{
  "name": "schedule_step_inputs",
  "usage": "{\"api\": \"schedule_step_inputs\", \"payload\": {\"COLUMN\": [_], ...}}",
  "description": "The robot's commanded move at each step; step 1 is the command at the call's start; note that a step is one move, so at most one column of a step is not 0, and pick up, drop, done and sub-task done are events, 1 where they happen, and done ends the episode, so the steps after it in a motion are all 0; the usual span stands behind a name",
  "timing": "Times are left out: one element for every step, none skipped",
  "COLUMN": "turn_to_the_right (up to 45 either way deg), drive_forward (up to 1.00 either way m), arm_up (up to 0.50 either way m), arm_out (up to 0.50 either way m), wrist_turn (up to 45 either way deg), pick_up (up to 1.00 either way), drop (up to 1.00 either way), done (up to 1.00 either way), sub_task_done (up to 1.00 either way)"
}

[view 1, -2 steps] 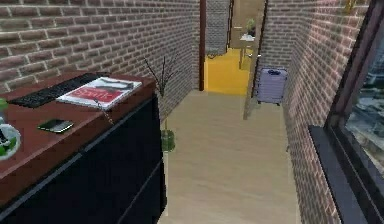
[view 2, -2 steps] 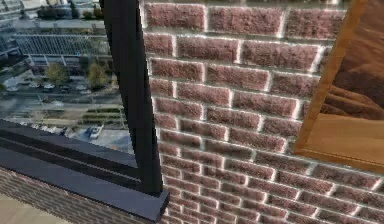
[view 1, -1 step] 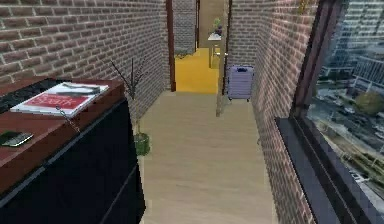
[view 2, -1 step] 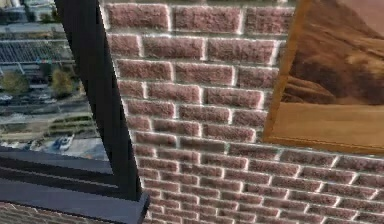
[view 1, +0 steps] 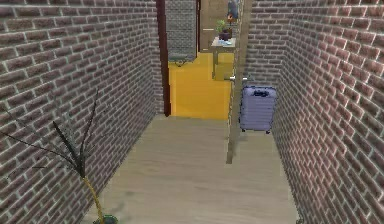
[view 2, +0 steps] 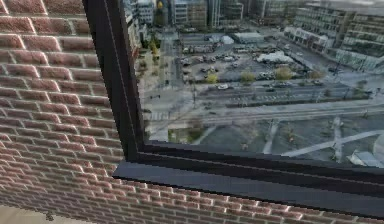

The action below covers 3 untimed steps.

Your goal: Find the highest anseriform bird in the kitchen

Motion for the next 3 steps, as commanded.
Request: {"api": "schedule_step_inputs", "payload": {"turn_to_the_right": [0.0,9.0,0.0], "drive_forward": [0.95,0.00,0.55], "arm_up": [0.00,0.00,0.00], "arm_out": [0.00,0.00,0.00], "wrist_turn": [0.0,0.0,0.0], "pick_up": [0.00,0.00,0.00], "drop": [0.00,0.00,0.00], "done": [0.00,0.00,0.00], "sub_task_done": [0.00,0.00,0.00]}}
